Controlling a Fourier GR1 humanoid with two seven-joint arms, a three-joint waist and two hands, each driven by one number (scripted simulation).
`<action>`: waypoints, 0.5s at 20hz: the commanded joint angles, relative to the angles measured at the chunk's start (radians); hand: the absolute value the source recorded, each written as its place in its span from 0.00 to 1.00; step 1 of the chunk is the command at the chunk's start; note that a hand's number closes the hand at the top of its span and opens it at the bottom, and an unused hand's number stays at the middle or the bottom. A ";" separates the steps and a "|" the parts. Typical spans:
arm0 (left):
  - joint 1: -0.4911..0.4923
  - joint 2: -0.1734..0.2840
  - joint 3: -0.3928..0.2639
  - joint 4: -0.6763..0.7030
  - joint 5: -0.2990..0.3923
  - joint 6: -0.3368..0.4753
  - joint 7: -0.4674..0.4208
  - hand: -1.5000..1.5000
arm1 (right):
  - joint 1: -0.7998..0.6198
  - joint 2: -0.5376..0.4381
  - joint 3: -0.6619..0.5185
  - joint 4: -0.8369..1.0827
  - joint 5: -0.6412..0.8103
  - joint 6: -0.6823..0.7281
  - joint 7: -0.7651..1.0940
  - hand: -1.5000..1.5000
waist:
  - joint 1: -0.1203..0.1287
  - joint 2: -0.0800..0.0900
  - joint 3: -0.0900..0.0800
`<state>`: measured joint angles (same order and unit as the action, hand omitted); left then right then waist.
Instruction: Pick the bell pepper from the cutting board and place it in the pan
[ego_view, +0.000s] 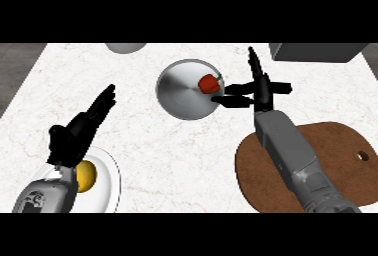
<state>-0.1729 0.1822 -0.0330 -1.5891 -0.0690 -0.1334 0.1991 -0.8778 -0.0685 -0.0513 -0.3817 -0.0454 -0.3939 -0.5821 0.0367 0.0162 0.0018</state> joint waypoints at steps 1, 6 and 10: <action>-0.038 0.013 0.029 0.039 0.017 -0.018 0.018 0.50 | 0.057 0.012 -0.028 0.050 -0.009 0.060 -0.187 0.00 | -0.011 -0.004 -0.001; 0.016 -0.025 0.001 0.021 -0.046 0.025 -0.022 0.50 | 0.102 0.008 -0.045 0.034 -0.018 0.106 -0.212 0.00 | -0.023 -0.012 -0.001; -0.011 -0.003 0.037 -0.065 0.001 -0.008 0.092 0.50 | 0.200 0.054 0.005 -0.074 0.011 0.088 -0.205 0.00 | -0.034 -0.017 -0.002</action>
<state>-0.1604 0.1729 -0.0137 -1.5972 -0.0831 -0.1331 0.2154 -0.7376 -0.0336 -0.0660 -0.3881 -0.0462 -0.3128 -0.7807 0.0114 0.0036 0.0006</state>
